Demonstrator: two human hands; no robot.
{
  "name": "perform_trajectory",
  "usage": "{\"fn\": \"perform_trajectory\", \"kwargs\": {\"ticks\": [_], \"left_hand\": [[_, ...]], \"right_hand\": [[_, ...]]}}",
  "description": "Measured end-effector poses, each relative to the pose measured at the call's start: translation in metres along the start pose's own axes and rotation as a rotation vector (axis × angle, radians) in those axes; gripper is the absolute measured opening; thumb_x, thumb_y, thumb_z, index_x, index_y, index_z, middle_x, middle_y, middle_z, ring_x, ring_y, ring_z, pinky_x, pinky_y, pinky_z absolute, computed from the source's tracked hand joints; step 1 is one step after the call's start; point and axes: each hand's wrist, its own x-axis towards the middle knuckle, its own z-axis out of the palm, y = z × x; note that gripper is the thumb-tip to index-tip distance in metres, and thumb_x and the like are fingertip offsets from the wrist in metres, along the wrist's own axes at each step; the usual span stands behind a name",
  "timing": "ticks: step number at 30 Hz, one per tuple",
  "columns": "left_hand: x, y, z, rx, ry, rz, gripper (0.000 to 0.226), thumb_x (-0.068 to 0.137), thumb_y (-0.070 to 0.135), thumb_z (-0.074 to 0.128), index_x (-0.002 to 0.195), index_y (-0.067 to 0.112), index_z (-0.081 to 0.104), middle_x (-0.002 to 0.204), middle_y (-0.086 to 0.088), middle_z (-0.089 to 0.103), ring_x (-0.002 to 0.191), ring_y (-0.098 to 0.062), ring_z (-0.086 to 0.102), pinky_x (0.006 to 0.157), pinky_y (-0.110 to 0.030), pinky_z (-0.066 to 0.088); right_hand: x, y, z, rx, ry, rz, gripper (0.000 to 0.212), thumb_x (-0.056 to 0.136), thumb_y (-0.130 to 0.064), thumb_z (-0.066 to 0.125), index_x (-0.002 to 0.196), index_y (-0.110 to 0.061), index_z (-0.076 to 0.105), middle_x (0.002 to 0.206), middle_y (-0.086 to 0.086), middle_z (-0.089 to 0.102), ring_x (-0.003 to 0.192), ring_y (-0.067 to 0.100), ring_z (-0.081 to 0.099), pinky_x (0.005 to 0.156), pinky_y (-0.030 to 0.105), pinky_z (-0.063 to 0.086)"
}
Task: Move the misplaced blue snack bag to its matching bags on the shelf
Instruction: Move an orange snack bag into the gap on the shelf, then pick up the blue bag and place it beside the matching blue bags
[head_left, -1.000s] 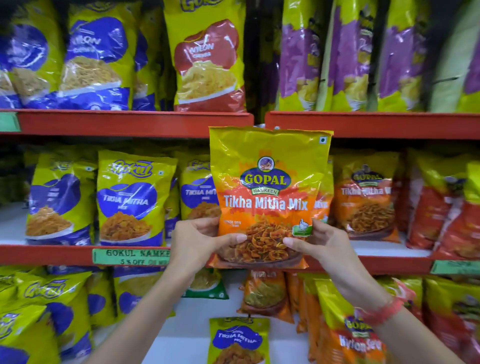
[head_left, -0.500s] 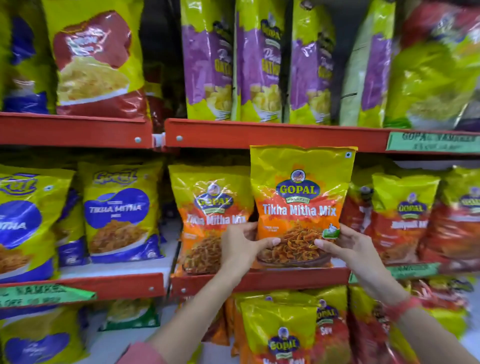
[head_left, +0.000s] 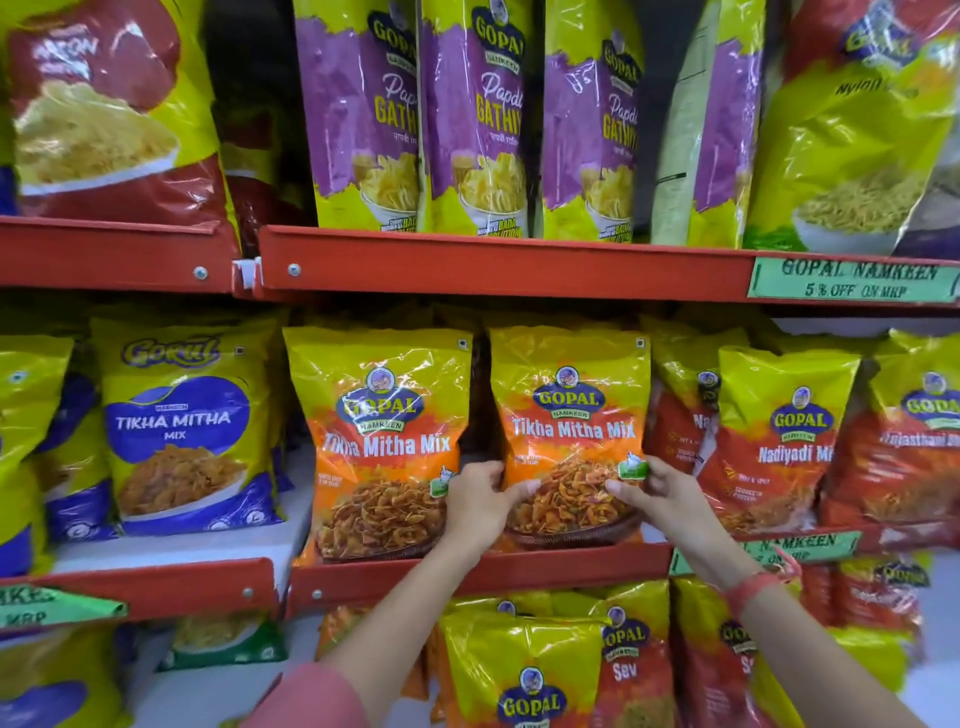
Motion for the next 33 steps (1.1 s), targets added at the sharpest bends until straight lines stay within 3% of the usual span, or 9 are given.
{"fn": "perform_trajectory", "kwargs": {"ticks": [3, 5, 7, 9, 15, 18, 23, 28, 33], "left_hand": [[-0.005, 0.009, -0.007, 0.021, -0.178, -0.036, 0.038, 0.089, 0.051, 0.052, 0.07, 0.019, 0.046, 0.06, 0.001, 0.047, 0.055, -0.021, 0.053, 0.069, -0.035, 0.039], [-0.013, 0.014, -0.013, -0.049, -0.258, -0.051, 0.038, 0.09, 0.059, 0.039, 0.095, 0.026, 0.057, 0.078, 0.0, 0.056, 0.08, -0.018, 0.06, 0.082, -0.032, 0.035], [-0.021, 0.015, -0.02, -0.102, -0.277, -0.071, 0.054, 0.095, 0.052, 0.035, 0.128, 0.015, 0.055, 0.113, -0.015, 0.064, 0.112, -0.024, 0.058, 0.096, -0.031, 0.038], [-0.033, 0.012, -0.034, -0.167, -0.245, -0.094, 0.052, 0.096, 0.049, 0.037, 0.13, 0.014, 0.055, 0.132, -0.01, 0.059, 0.127, -0.024, 0.051, 0.11, -0.039, 0.039], [-0.076, -0.008, -0.091, -0.404, -0.197, -0.126, 0.041, 0.1, 0.033, 0.036, 0.119, 0.006, 0.061, 0.116, -0.009, 0.07, 0.104, -0.023, 0.069, 0.088, -0.033, 0.053], [-0.098, -0.029, -0.119, -0.41, -0.172, -0.133, 0.041, 0.1, 0.034, 0.036, 0.113, 0.008, 0.065, 0.109, -0.01, 0.074, 0.098, -0.022, 0.072, 0.09, -0.038, 0.055], [-0.134, -0.076, -0.152, -0.413, -0.132, -0.239, 0.038, 0.101, 0.03, 0.035, 0.104, 0.008, 0.066, 0.101, -0.012, 0.075, 0.093, -0.027, 0.073, 0.085, -0.038, 0.056], [-0.162, -0.125, -0.165, -0.443, -0.108, -0.41, 0.037, 0.101, 0.029, 0.036, 0.103, 0.008, 0.066, 0.088, -0.004, 0.075, 0.073, -0.013, 0.073, 0.078, -0.031, 0.056], [-0.171, -0.176, -0.17, -0.394, -0.095, -0.578, 0.034, 0.101, 0.023, 0.036, 0.105, 0.007, 0.065, 0.091, -0.005, 0.074, 0.076, -0.013, 0.071, 0.07, -0.026, 0.055]], "right_hand": [[-0.003, -0.005, 0.009, -0.041, 0.09, 0.033, 0.06, 0.085, -0.011, 0.072, 0.139, -0.005, 0.048, 0.128, 0.013, 0.067, 0.111, 0.024, 0.064, 0.094, 0.035, 0.049], [-0.011, -0.015, 0.02, -0.167, 0.195, 0.017, 0.073, 0.086, -0.021, 0.072, 0.148, -0.008, 0.036, 0.138, 0.011, 0.059, 0.121, 0.025, 0.059, 0.103, 0.039, 0.046], [-0.029, -0.03, 0.034, -0.262, 0.303, -0.064, 0.072, 0.088, -0.028, 0.068, 0.149, -0.011, 0.033, 0.145, 0.008, 0.051, 0.131, 0.026, 0.051, 0.106, 0.037, 0.04], [-0.05, -0.045, 0.054, -0.276, 0.371, -0.186, 0.064, 0.091, -0.029, 0.064, 0.147, -0.013, 0.038, 0.148, 0.006, 0.045, 0.135, 0.022, 0.044, 0.108, 0.034, 0.036], [-0.099, -0.062, 0.122, -0.08, 0.249, -0.294, 0.028, 0.094, -0.026, 0.06, 0.121, -0.021, 0.064, 0.118, -0.01, 0.064, 0.113, 0.009, 0.061, 0.098, 0.031, 0.048], [-0.125, -0.063, 0.157, 0.075, 0.175, -0.253, 0.018, 0.096, -0.02, 0.057, 0.108, -0.016, 0.07, 0.102, -0.014, 0.071, 0.094, -0.011, 0.064, 0.084, 0.014, 0.048], [-0.163, -0.036, 0.209, 0.133, 0.045, -0.168, 0.016, 0.096, -0.02, 0.058, 0.096, -0.02, 0.074, 0.091, -0.001, 0.079, 0.093, 0.01, 0.073, 0.083, 0.024, 0.055], [-0.179, 0.001, 0.248, 0.171, -0.113, 0.05, 0.018, 0.096, -0.011, 0.055, 0.092, -0.017, 0.072, 0.085, 0.001, 0.077, 0.082, 0.007, 0.073, 0.074, 0.012, 0.053], [-0.171, 0.039, 0.284, 0.177, -0.166, 0.274, 0.024, 0.097, -0.008, 0.052, 0.084, -0.018, 0.07, 0.082, 0.0, 0.072, 0.073, 0.007, 0.068, 0.062, 0.009, 0.05]]}}
